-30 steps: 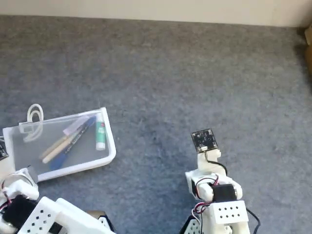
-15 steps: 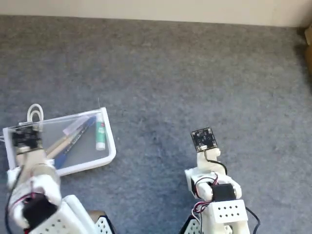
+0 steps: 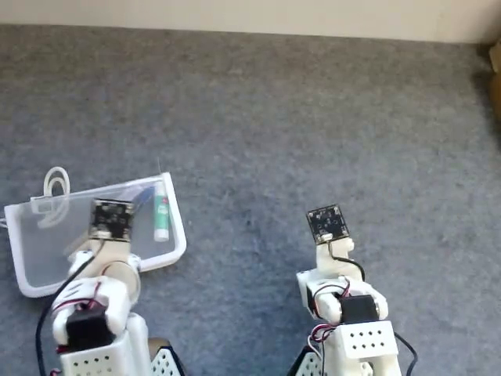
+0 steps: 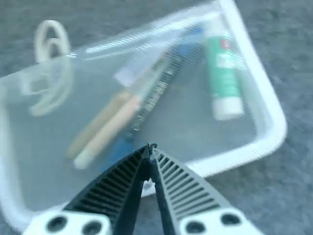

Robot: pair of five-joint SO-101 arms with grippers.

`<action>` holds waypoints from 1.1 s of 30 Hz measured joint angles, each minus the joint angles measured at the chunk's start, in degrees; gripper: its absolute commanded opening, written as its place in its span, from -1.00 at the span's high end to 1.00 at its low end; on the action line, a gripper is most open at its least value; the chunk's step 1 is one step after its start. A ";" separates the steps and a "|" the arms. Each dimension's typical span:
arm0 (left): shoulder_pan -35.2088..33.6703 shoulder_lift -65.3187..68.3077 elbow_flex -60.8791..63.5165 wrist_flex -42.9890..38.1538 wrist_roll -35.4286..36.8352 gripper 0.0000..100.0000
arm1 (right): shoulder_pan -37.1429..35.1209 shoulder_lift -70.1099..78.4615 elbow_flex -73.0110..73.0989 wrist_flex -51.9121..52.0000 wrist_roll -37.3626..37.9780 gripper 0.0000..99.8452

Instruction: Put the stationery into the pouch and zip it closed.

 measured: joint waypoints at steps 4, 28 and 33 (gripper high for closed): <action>5.19 0.35 4.75 -0.35 0.00 0.98 | 0.00 0.00 0.00 0.00 0.00 0.99; 9.41 0.26 10.37 -6.95 0.44 0.99 | 0.00 0.00 0.00 0.00 0.00 0.99; 9.41 -0.26 10.37 -2.55 0.44 0.99 | 0.00 0.00 0.00 0.00 0.00 0.99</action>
